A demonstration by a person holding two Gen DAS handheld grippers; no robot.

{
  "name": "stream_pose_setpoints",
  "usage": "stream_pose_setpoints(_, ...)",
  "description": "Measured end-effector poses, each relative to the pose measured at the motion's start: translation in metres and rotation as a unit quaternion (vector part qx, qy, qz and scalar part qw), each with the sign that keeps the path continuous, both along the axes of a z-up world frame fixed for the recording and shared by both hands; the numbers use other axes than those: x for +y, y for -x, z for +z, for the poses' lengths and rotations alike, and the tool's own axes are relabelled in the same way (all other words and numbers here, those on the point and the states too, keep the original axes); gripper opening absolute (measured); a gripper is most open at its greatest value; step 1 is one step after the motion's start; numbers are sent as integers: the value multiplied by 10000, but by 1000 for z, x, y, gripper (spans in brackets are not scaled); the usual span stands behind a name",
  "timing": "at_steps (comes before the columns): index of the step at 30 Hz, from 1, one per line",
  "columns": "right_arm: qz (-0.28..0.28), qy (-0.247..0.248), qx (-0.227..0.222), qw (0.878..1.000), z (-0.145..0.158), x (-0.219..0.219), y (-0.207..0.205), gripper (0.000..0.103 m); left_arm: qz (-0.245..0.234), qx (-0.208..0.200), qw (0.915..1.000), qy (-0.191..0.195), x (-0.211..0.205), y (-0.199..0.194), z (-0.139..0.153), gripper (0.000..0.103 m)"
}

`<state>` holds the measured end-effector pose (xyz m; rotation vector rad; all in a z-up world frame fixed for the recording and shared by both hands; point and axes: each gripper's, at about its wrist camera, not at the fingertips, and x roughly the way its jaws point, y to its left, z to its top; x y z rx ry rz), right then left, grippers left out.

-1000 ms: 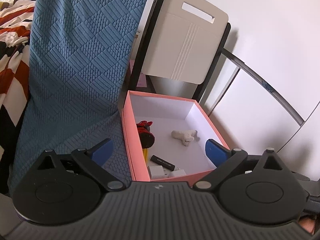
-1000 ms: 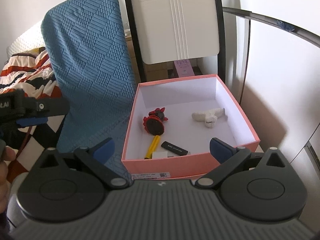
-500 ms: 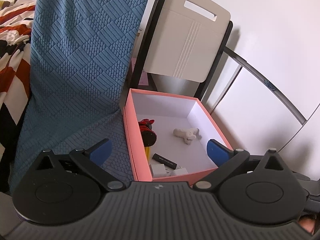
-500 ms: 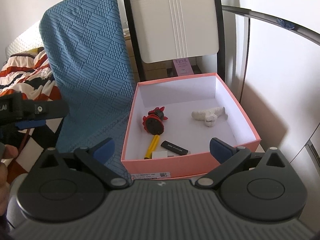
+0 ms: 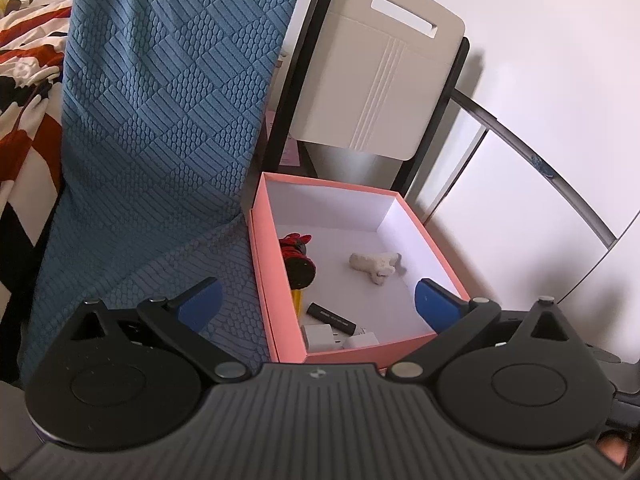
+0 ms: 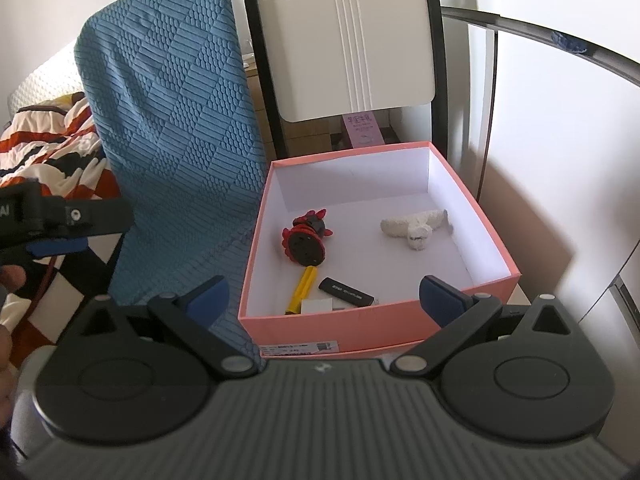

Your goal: Organize rigid objects

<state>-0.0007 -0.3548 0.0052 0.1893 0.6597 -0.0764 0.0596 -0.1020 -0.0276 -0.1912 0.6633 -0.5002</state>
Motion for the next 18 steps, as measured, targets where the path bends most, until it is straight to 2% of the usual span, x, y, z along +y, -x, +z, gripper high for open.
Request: stream_pose_setpoints(18, -30, 44, 98, 9999, -4, 0, -1, 103, 28, 21, 10000, 26, 2, -2, -4, 103)
